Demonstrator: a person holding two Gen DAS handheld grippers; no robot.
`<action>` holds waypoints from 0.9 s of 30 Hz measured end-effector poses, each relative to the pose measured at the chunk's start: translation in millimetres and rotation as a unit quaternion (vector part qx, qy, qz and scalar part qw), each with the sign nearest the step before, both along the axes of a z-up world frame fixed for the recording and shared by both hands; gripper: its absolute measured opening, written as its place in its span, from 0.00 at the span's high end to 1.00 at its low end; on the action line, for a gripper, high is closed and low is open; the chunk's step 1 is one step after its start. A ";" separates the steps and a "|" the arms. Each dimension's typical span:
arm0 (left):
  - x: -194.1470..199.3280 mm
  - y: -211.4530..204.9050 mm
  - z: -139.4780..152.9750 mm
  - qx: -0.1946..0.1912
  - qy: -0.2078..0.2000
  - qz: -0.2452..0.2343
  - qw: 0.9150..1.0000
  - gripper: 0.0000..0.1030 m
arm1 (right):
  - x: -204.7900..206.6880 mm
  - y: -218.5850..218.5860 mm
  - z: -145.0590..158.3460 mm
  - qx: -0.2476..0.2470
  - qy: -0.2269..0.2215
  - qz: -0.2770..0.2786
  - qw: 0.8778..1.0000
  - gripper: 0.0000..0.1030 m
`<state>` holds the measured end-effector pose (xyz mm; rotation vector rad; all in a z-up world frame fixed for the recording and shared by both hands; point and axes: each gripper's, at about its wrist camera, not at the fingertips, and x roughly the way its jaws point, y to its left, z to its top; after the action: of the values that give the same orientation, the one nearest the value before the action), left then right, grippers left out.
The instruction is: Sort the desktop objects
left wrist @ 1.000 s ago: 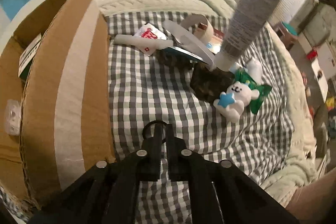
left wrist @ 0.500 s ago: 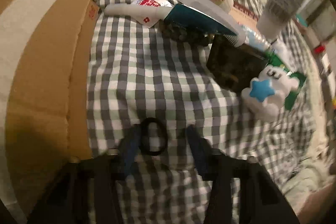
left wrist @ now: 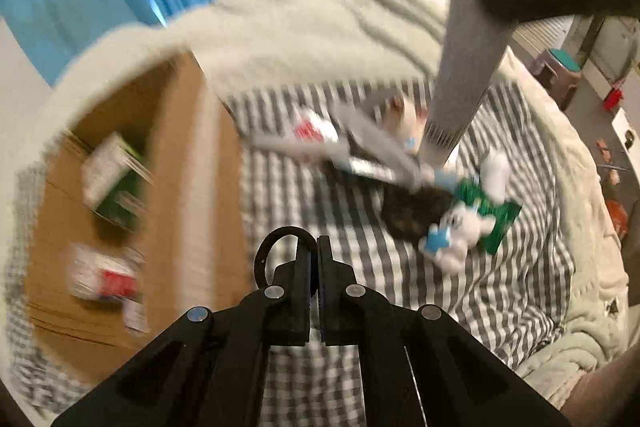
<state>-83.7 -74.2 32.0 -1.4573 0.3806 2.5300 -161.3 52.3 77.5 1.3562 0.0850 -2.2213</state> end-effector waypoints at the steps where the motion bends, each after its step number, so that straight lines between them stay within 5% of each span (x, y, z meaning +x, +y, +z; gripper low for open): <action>1: -1.1 -3.0 13.7 -0.001 0.017 0.003 1.000 0.98 | 2.1 -3.7 8.1 -0.005 0.007 0.001 1.000 0.92; 9: -13.6 -75.4 94.2 0.034 0.086 0.105 0.990 0.98 | 16.8 -46.2 60.5 -0.057 0.047 0.018 0.997 0.93; 21: -6.2 -163.7 68.1 0.043 0.056 0.215 0.974 0.97 | 39.7 -149.3 60.7 -0.070 0.044 0.090 0.992 0.93; 23: -4.1 -172.0 65.5 0.045 0.058 0.229 0.971 0.89 | 41.1 -151.6 56.2 -0.069 0.042 0.095 0.992 0.89; 25: -6.3 -180.3 58.5 0.048 0.045 0.239 0.969 0.66 | 38.6 -149.6 54.0 -0.070 0.042 0.087 0.993 0.57; 26: -6.9 -182.6 55.2 0.049 0.039 0.244 0.968 0.45 | 36.3 -146.4 53.7 -0.077 0.041 0.077 0.993 0.52; 27: -6.7 -185.3 52.6 0.051 0.037 0.252 0.966 0.40 | 32.7 -144.1 54.2 -0.081 0.039 0.072 0.993 0.50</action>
<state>-90.4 -259.5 84.6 -1.5824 -0.1333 2.9401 -128.6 -91.8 131.7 1.1404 0.0288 -2.1114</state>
